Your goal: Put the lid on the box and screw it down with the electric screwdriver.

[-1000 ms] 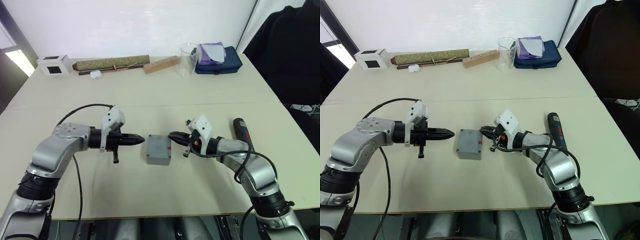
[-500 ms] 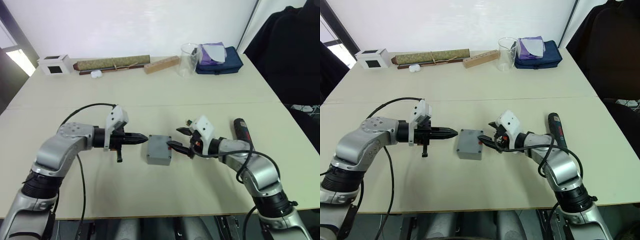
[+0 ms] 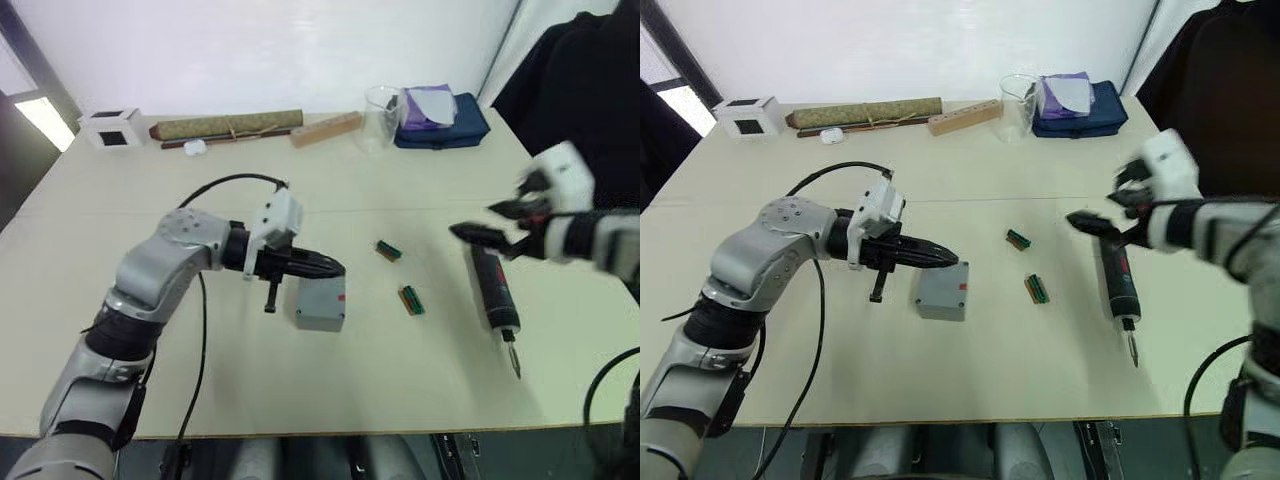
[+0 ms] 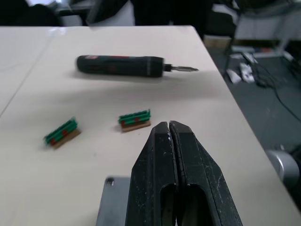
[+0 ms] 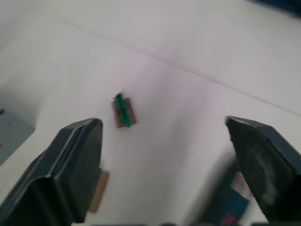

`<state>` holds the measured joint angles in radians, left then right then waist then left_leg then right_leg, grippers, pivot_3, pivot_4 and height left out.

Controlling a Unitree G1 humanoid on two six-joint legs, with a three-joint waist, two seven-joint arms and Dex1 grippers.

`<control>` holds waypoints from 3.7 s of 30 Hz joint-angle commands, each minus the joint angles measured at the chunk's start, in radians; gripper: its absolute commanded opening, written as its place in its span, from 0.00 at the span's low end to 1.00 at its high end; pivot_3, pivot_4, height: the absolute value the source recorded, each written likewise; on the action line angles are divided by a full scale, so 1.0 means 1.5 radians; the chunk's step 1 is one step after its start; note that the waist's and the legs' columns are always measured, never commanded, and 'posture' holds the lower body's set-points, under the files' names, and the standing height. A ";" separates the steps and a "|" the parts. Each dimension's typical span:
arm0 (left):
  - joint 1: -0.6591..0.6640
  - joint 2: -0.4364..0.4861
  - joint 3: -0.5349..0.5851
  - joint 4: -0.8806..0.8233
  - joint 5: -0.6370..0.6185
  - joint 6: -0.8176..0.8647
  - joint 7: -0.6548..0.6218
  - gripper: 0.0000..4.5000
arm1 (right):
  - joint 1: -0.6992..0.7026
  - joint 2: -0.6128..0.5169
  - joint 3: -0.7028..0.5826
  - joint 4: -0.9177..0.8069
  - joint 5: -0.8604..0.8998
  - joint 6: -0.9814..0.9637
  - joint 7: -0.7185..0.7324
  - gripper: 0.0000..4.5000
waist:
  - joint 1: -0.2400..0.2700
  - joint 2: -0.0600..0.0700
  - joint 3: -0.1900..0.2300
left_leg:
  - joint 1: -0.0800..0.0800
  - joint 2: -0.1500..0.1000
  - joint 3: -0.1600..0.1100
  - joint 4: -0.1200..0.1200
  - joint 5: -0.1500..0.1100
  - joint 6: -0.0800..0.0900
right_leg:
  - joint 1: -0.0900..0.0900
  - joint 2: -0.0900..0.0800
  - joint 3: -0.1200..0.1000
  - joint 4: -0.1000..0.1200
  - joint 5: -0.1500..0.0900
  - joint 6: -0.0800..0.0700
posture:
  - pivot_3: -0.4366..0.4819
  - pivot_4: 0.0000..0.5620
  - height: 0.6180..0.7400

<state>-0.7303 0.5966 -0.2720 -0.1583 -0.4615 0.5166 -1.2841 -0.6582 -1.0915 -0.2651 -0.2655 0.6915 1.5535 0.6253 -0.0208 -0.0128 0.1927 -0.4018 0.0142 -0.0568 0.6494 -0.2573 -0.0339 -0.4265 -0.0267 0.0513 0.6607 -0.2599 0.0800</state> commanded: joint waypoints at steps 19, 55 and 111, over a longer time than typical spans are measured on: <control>0.027 -0.006 -0.018 -0.079 0.038 -0.031 0.001 0.00 | -0.110 -0.071 0.391 0.288 0.059 0.029 0.012 1.00 | -0.015 0.001 0.001 | -0.001 0.000 0.001 0.001 0.000 0.000 | -0.001 0.000 0.001 0.001 -0.001 0.000 | 0.48 0.27 1.00; 0.024 0.017 0.097 -0.005 0.021 0.022 0.116 0.00 | -0.169 0.129 0.126 0.321 -0.096 -0.272 0.145 0.48 | -0.032 0.001 0.001 | 0.003 0.001 0.002 0.000 0.000 0.000 | 0.000 0.001 0.002 0.003 -0.001 0.000 | 0.48 0.27 1.00; 0.135 0.016 0.008 0.051 0.106 0.010 0.129 0.00 | 0.193 0.558 0.266 -0.088 -0.219 -0.728 -0.115 0.48 | -0.014 0.001 0.000 | 0.000 0.000 -0.002 0.001 0.001 -0.001 | 0.000 -0.001 -0.001 0.003 0.000 0.001 | 0.48 0.27 1.00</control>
<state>-0.5288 0.6082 -0.2339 -0.0934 -0.3304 0.5201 -1.0844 -0.3870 -0.2418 0.1053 -0.3868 0.3822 0.4736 0.4305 -0.0419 -0.0117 0.1923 -0.4009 0.0136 -0.0592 0.6512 -0.2562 -0.0356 -0.4262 -0.0274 0.0504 0.6650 -0.2598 0.0810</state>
